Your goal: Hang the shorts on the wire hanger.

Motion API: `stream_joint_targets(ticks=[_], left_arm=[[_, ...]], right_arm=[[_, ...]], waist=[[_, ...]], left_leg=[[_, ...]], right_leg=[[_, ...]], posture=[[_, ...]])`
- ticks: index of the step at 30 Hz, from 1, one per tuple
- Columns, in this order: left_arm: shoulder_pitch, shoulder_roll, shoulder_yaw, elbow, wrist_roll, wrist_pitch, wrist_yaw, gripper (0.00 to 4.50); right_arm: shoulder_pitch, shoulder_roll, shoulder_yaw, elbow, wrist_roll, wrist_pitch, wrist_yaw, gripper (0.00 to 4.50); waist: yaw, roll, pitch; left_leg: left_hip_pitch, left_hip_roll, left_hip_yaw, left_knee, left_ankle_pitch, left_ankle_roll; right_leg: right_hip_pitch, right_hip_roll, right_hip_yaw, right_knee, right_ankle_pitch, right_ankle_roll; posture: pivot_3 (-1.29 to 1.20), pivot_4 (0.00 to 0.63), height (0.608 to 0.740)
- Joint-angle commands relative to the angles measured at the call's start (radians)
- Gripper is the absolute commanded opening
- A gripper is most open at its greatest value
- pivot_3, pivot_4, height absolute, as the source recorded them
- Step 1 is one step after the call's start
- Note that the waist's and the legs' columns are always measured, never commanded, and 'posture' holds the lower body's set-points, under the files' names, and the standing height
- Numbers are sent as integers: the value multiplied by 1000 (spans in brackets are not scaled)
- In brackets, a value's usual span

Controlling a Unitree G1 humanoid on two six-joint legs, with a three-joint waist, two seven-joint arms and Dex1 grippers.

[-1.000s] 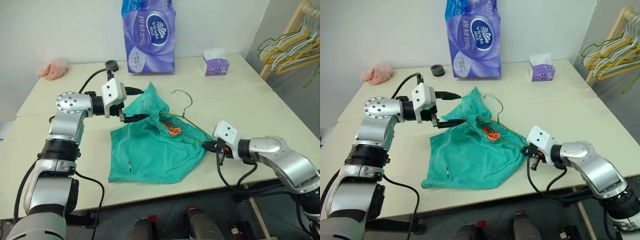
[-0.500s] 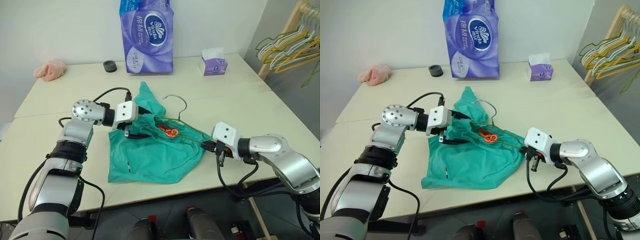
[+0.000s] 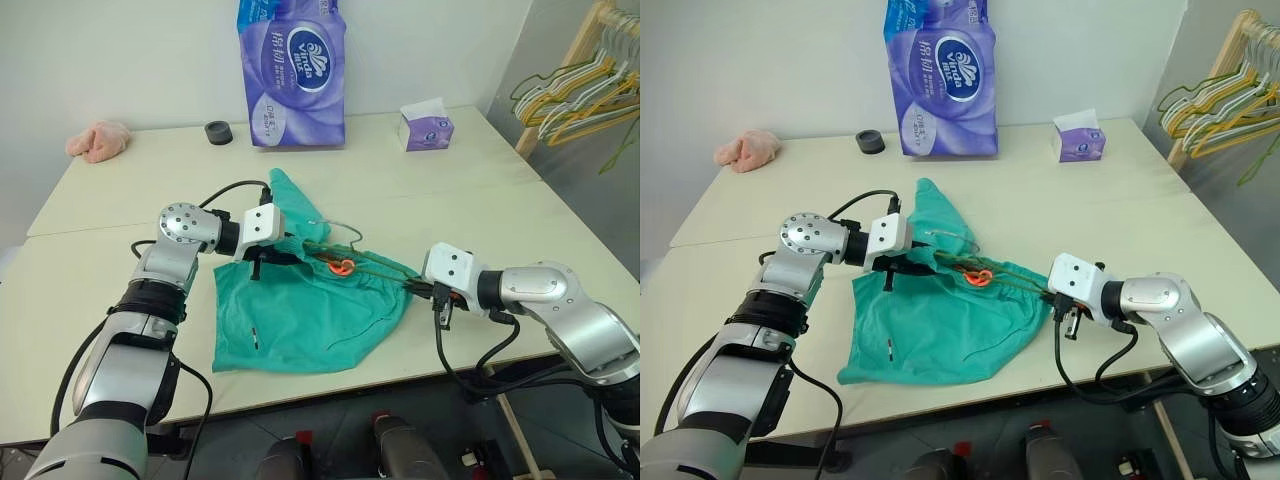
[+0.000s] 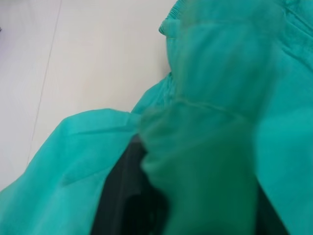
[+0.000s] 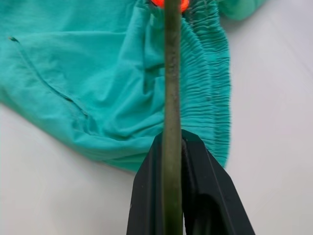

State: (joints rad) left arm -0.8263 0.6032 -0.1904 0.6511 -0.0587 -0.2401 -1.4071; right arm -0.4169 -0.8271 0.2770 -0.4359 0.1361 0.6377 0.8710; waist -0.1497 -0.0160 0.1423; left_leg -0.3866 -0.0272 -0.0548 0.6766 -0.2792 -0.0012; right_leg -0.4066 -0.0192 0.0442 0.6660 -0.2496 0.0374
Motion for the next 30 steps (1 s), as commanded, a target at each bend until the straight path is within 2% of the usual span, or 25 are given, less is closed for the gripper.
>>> stream_joint_targets(ticks=[1, 3, 7, 8, 14, 17, 20, 25, 30], left_arm=[[-2, -6, 12, -59, -19, 13, 9, 11], [6, 1, 10, -63, -8, 7, 7, 11], [14, 10, 9, -63, 6, 0, 9, 0], [15, 12, 10, -65, 7, 0, 8, 0], [27, 20, 15, -83, 7, 15, 8, 0], [35, 24, 18, -94, 1, 29, 13, 0], [45, 29, 24, -104, -6, 42, 17, 0], [57, 33, 36, -126, -21, 76, 29, 0], [61, 40, 35, -143, -27, 93, 31, 0]], right_arm=[[-32, 14, 18, -55, 20, -49, 53, 0], [-28, 2, 19, -59, 6, -86, 72, 0], [-2, -43, 13, -8, -67, -200, 85, 998], [7, -58, 6, 9, -78, -227, 94, 1444], [79, -186, -89, 169, -130, -396, 117, 3462], [149, -159, -188, 232, -53, -444, 96, 4474], [246, -57, -306, 196, 107, -354, 72, 4474], [324, 245, -382, 9, 369, 30, -193, 4474], [299, 398, -355, -36, 409, 224, -375, 4474]], waist=[[0, 0, 0], [0, 0, 0], [1, 0, 0], [1, 0, 0], [7, 0, 0], [7, 0, 0], [4, -1, -1], [-4, -1, -1], [-3, -2, -1]], left_leg=[[0, 0, 0, 0, 0, 0], [0, 0, 0, 0, 0, 0], [0, 0, 0, 0, 0, 0], [0, 0, 0, 0, 0, 0], [0, -1, 0, 1, 0, 0], [0, -1, 1, 1, 0, 0], [1, 0, 0, 1, 0, 0], [2, 0, -1, 1, 0, 0], [2, -1, -2, 1, 0, 0]], right_leg=[[0, 0, 0, 0, 0, 0], [0, 0, 0, 0, 0, 0], [0, 0, 0, 0, 0, 0], [0, 0, 0, 0, 0, 0], [0, -1, 0, 0, 0, 0], [0, -1, 1, 0, 0, 0], [1, 0, 0, 1, 0, 0], [0, 0, 3, 8, 0, 0], [0, -1, 2, 9, 0, -1]], posture=[[-226, 104, 740], [-225, 105, 740], [-222, 105, 740], [-221, 105, 740], [-219, 108, 740], [-222, 110, 740], [-228, 112, 740], [-224, 114, 740], [-216, 112, 740]])
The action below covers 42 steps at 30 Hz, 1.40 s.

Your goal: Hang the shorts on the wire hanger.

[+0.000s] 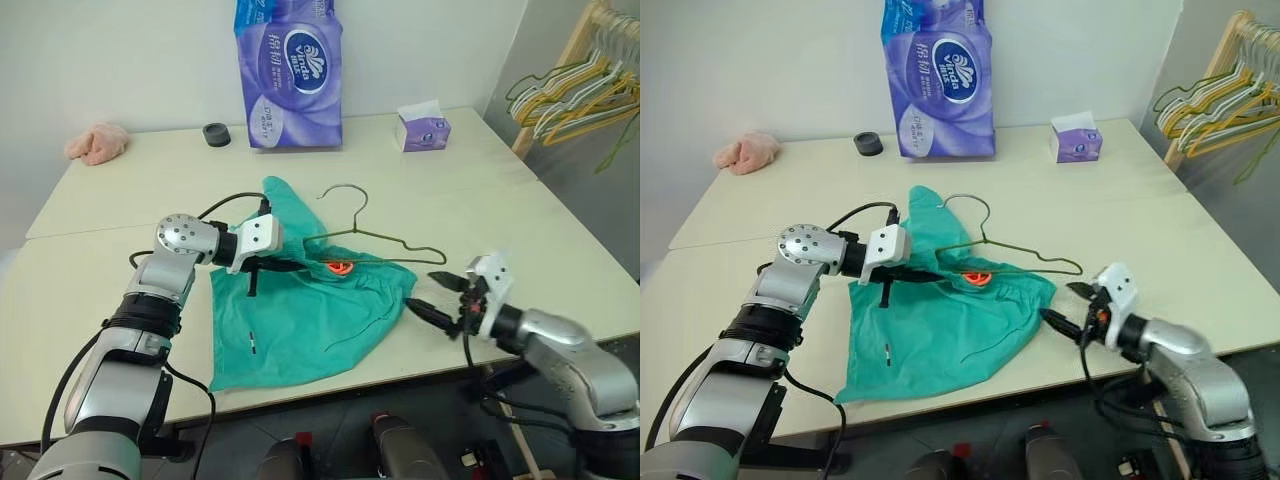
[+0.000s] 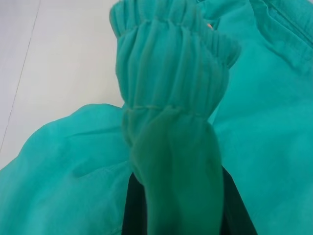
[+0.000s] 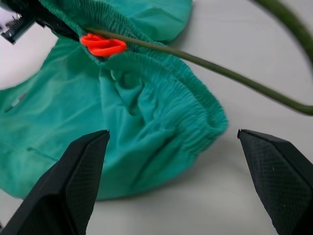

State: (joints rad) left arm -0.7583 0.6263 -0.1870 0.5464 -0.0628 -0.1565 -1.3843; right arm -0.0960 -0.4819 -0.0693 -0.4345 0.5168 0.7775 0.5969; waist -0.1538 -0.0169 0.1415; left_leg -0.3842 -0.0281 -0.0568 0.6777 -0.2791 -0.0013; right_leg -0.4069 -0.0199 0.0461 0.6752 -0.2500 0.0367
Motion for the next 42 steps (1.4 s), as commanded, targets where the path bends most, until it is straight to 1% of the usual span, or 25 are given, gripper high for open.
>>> stream_joint_targets(ticks=[1, 4, 10, 11, 13, 14, 20, 22, 23, 24, 27, 30, 32, 36, 41, 42], left_arm=[[-7, 17, 32, -40, -24, 11, 10, 0], [-6, 19, 32, -46, -27, 17, 13, 0], [-1, 21, 33, -55, -32, 25, 20, 0], [0, 21, 33, -57, -33, 26, 21, 0], [2, 22, 34, -61, -34, 29, 24, 0], [3, 23, 35, -63, -36, 31, 26, 0], [16, 31, 69, -83, -59, 67, 49, 0], [25, 36, 97, -114, -92, 117, 54, 0], [30, 39, 109, -134, -112, 146, 54, 0], [37, 47, 121, -159, -131, 178, 48, 0], [59, 73, 132, -222, -164, 247, 28, 0], [100, 130, 125, -306, -203, 318, -37, 0], [123, 165, 117, -343, -214, 339, -74, 0], [150, 217, 95, -364, -195, 330, -116, 0], [143, 235, 74, -339, -166, 295, -121, 0], [135, 235, 67, -318, -141, 271, -107, 0]], right_arm=[[-24, 73, 0, -39, 33, 105, -122, 4474], [-22, 116, 27, -39, 19, 135, -175, 4474], [-25, 174, 94, -42, 25, 148, -201, 4474], [-31, 176, 106, -32, 16, 131, -193, 4306], [-42, 174, 125, -13, -2, 102, -182, 3862], [-47, 168, 135, -5, -15, 88, -178, 3560], [-48, 115, 158, 37, -124, -69, -159, 1325], [-42, 66, 153, 58, -151, -135, -113, 669], [-40, 38, 148, 70, -161, -169, -83, 272], [-41, 6, 136, 89, -167, -205, -45, 43], [-48, -41, 80, 131, -113, -222, 32, 43], [-68, -116, 23, 175, -55, -215, 145, 43], [-80, -150, 9, 191, -38, -208, 185, 43], [-98, -189, -4, 203, -14, -194, 227, 43], [-96, -208, -2, 188, -8, -192, 251, 43], [-93, -210, -3, 184, -7, -193, 252, 43]], waist=[[3, -1, 0], [9, 0, 0], [9, 0, 0], [9, 0, 0], [8, -1, 0], [8, -1, 0], [8, -1, 0], [8, -1, 0], [8, -1, 0], [8, -1, 0], [9, -1, 0], [9, 0, 0], [7, 0, 0], [9, -1, 0], [15, -1, 0], [15, -1, 0]], left_leg=[[0, 0, 0, 0, 0, 0], [0, 0, 0, 0, 0, 0], [0, 0, 0, 0, 0, 0], [0, 0, 0, 0, 0, 0], [0, 0, 0, 0, 0, 0], [0, 0, 0, 0, 0, 0], [0, 0, 0, 0, 0, 0], [0, 0, 0, 0, 0, 0], [0, 0, 0, 0, 0, 0], [0, 0, 0, 0, 0, 0], [0, 0, 0, 0, 0, 0], [0, 0, 1, 0, 0, 0], [0, 0, 1, 0, 0, 0], [1, 0, 0, 0, 0, 0], [1, 0, 1, 0, 0, 0], [1, 0, 1, 0, 0, 0]], right_leg=[[0, 0, 0, 0, 0, 0], [0, 0, 0, 0, 0, 0], [0, 0, -1, 0, 0, 0], [0, 0, -1, 0, 0, 0], [0, 0, -1, 0, 0, 0], [0, 0, -1, 0, 0, 0], [0, 0, -2, 0, 0, 0], [0, 0, -2, 0, 0, 0], [0, 0, -2, 0, 0, 0], [0, 0, -2, 0, 0, 0], [0, 0, -2, 0, 0, 0], [0, 0, -2, 1, 0, 0], [0, 0, -2, 0, 0, 0], [0, 1, -2, 1, 0, 0], [0, 1, -1, 0, 0, 0], [0, 1, -1, 0, 0, 0]], posture=[[-213, 112, 740], [-211, 111, 740], [-212, 111, 740], [-212, 110, 740], [-211, 110, 740], [-209, 110, 740], [-207, 108, 740], [-208, 109, 740], [-207, 107, 740], [-205, 107, 740], [-200, 105, 740], [-196, 104, 740], [-194, 103, 740], [-192, 102, 740], [-198, 102, 740], [-199, 101, 740]])
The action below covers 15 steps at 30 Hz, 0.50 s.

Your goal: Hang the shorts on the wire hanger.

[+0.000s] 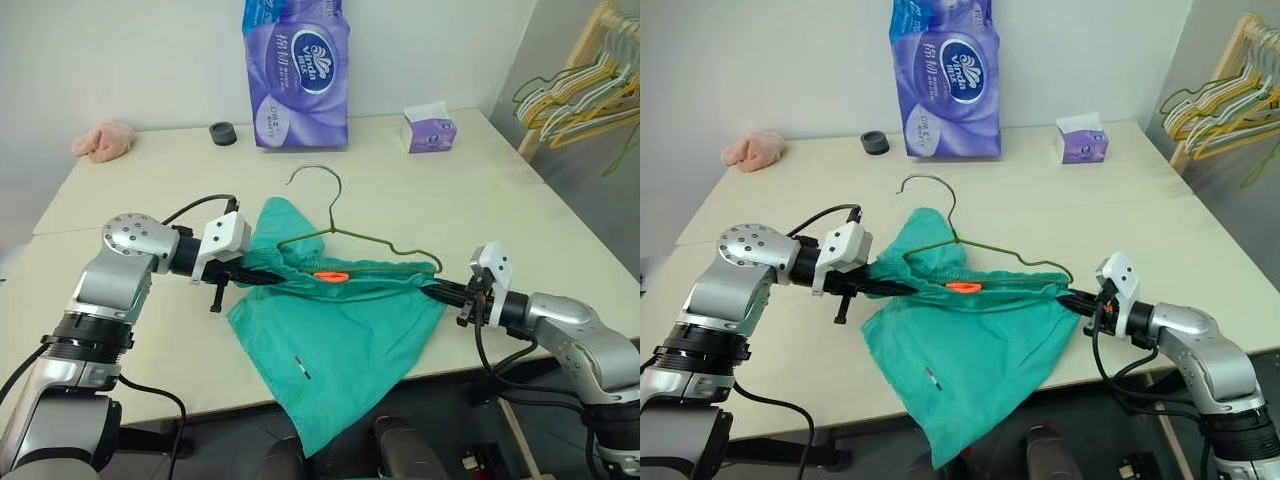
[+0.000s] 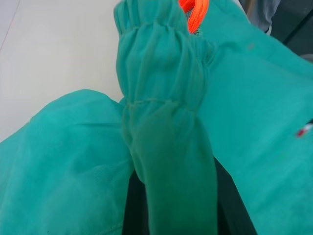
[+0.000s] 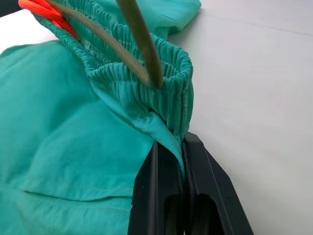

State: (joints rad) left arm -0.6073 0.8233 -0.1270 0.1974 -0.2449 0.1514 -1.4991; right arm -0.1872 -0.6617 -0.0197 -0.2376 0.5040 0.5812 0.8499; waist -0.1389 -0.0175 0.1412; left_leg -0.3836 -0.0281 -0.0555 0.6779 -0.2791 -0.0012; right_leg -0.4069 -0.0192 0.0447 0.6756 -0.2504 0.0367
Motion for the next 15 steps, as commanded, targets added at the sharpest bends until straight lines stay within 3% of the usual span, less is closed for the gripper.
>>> stream_joint_targets(ticks=[1, 15], left_arm=[[-24, 37, 1, 53, 59, -58, 18, 0], [-29, 45, -6, 72, 47, -44, -1, 0]], right_arm=[[2, -31, -54, -18, 8, 5, 1, 43], [19, -37, -76, 2, -1, -1, -6, 43]], waist=[[0, 0, 0], [-3, 0, 0]], left_leg=[[0, 0, 0, 0, 0, 0], [0, 0, 0, 0, 0, 0]], right_leg=[[0, 0, 0, 0, 0, 0], [0, 0, 0, 0, 0, 0]], posture=[[-202, 101, 740], [-207, 101, 740]])
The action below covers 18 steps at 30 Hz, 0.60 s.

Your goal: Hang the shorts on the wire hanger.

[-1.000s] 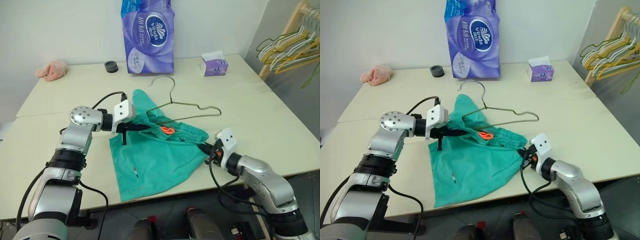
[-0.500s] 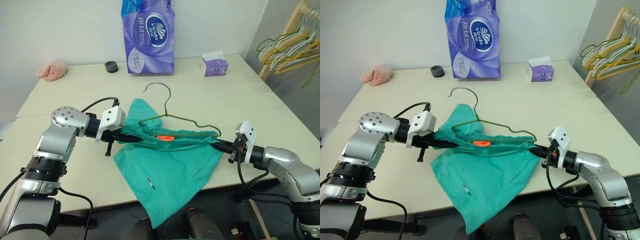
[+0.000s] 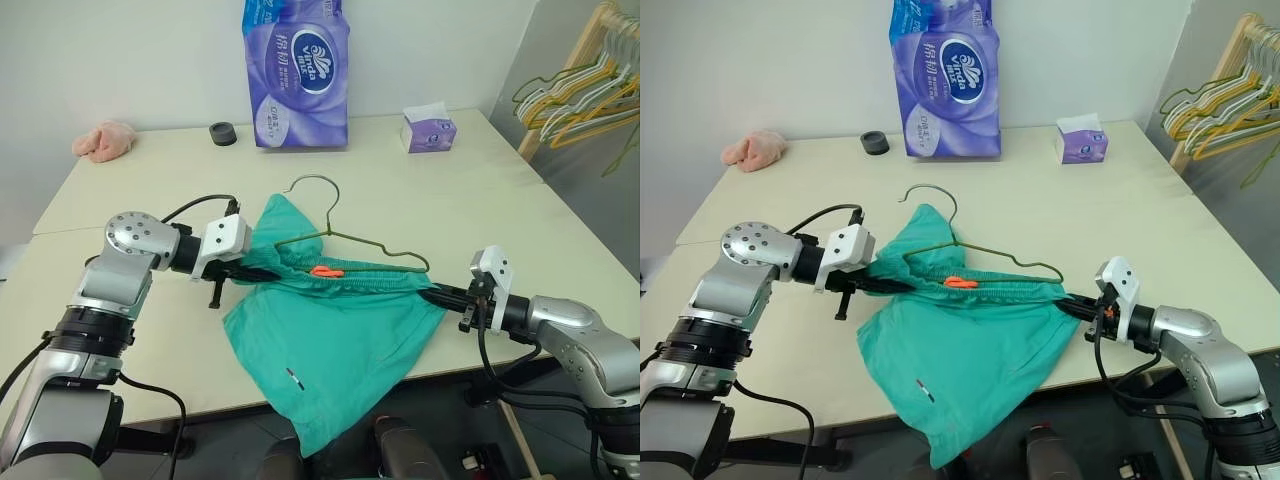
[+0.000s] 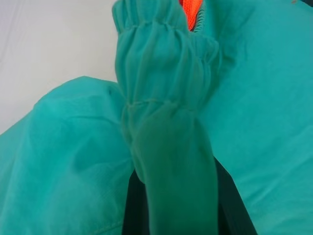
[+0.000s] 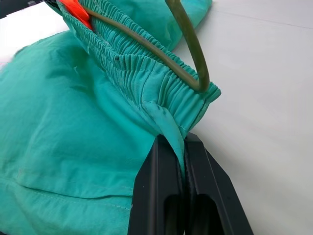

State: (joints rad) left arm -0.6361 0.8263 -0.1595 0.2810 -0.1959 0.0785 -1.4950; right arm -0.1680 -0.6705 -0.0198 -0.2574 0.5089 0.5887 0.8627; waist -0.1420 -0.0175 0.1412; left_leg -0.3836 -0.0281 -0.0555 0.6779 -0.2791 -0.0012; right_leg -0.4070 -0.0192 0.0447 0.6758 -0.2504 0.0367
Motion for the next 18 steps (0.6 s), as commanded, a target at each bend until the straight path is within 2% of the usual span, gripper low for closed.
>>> stream_joint_targets(ticks=[1, 10, 18], left_arm=[[-7, 36, 35, -9, -10, 43, 4, 0], [13, 52, 42, -49, -49, 130, 12, 0], [10, 59, 33, -18, -12, 85, 30, 0]], right_arm=[[-1, -27, -79, 37, -10, -9, -25, 43], [-12, -3, -86, 156, -128, -200, -119, 43], [4, -12, -108, 160, -91, -243, -90, 43]], waist=[[0, 0, 0], [0, 0, 0], [1, 0, 0]], left_leg=[[0, 0, 0, 0, 0, 0], [0, 0, 0, 0, 0, 0], [0, 0, 0, 0, 0, 0]], right_leg=[[0, 0, 0, 0, 0, 0], [0, 0, 0, 0, 0, 0], [0, 0, 0, 0, 0, 0]], posture=[[-206, 101, 740], [-203, 102, 740], [-205, 102, 740]])
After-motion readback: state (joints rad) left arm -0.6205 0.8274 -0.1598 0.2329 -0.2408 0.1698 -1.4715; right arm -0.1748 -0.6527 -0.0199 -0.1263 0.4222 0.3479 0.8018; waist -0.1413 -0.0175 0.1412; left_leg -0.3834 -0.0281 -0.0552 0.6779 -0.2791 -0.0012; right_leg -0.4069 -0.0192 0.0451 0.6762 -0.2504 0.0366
